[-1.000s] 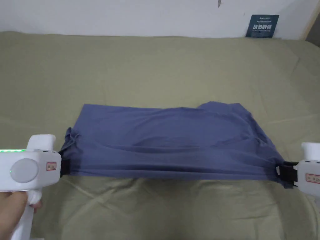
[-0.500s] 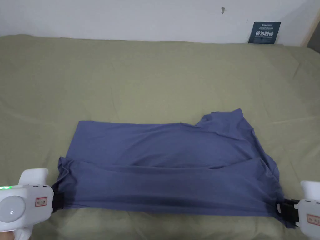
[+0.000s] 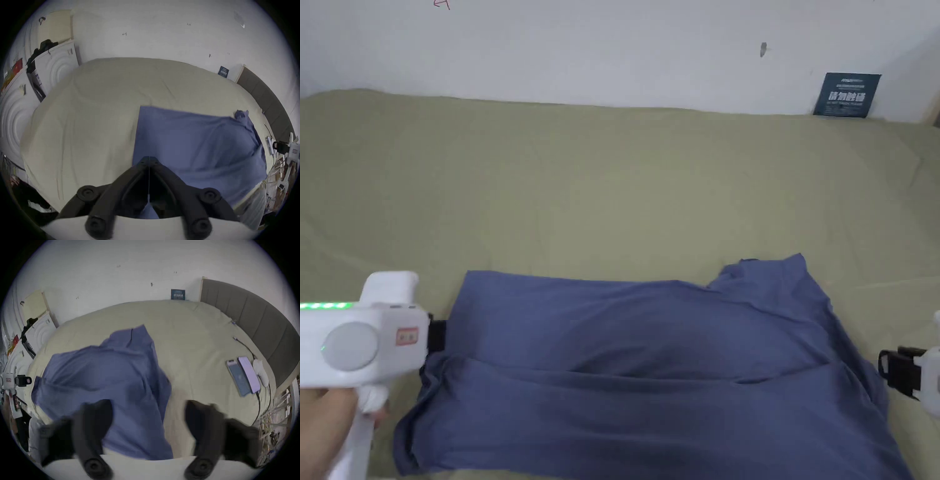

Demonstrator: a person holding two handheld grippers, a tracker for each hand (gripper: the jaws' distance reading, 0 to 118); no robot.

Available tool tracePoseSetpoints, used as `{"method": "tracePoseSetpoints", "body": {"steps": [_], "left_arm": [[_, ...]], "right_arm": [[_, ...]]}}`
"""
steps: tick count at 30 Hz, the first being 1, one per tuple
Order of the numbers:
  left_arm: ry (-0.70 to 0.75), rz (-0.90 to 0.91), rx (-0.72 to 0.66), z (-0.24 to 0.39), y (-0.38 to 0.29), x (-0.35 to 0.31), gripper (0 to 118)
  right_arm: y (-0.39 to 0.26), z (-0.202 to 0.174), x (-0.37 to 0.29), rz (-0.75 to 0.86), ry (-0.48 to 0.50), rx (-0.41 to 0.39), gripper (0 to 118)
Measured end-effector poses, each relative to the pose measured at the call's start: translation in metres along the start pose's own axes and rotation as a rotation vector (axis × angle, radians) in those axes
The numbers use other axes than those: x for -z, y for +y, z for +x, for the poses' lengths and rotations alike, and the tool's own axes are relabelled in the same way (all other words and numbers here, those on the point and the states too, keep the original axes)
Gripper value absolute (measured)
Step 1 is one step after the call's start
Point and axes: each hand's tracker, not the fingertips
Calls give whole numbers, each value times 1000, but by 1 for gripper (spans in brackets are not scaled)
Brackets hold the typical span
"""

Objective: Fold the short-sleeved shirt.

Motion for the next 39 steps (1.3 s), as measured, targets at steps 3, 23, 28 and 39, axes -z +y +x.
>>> {"method": "tracePoseSetpoints", "body": {"steps": [3, 23, 28, 39], "left_arm": [[-8, -4, -1, 5, 31, 31, 1], [91, -155, 24, 5, 84, 170, 106], [20, -132, 37, 2, 86, 153, 27], [38, -144, 47, 10, 82, 156, 4]], "right_arm": [[30, -10, 29, -14, 17, -12, 0], [64, 1, 144, -120, -32, -99, 0], [70, 7, 148, -125, -42, -89, 0], [83, 4, 171, -211, -59, -87, 102]]}}
